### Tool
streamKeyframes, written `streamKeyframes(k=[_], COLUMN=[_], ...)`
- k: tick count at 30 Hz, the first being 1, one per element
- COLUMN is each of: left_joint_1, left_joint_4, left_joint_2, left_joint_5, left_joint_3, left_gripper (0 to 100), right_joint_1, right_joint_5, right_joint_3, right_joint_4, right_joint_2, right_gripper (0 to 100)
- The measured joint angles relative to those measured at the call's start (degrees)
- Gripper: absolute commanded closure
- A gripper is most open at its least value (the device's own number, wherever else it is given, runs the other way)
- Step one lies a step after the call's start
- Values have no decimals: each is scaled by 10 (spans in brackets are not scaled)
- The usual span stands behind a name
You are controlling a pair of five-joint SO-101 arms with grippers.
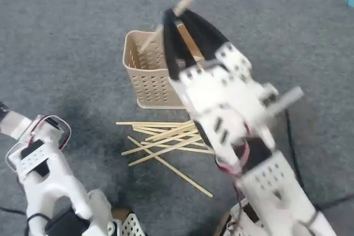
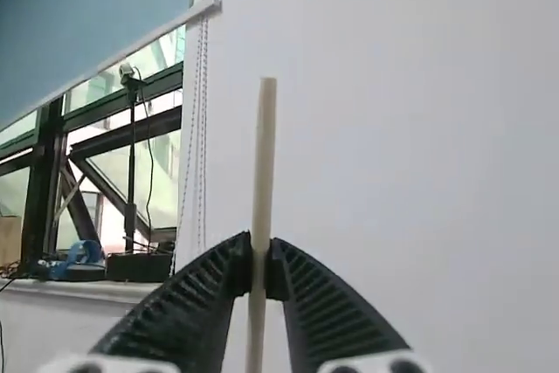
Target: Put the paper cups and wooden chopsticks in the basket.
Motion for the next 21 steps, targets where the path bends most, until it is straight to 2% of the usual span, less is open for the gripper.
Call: streamKeyframes(k=[5,12,18,21], left_joint_1=[0,0,0,0], left_joint_4=[0,0,0,0], left_joint_2=[0,0,0,0], left_joint_5=[0,0,0,0], left_joint_3=[0,0,0,0], left_gripper=[885,885,885,885], right_joint_1=[18,48,49,44], right_joint_5=[0,0,0,0], right_joint_3=[-95,-110,-90,-78], right_joint_4=[-3,-35,-76,-76], right_joint_2=[170,350,392,392], right_gripper=[990,986,984,941])
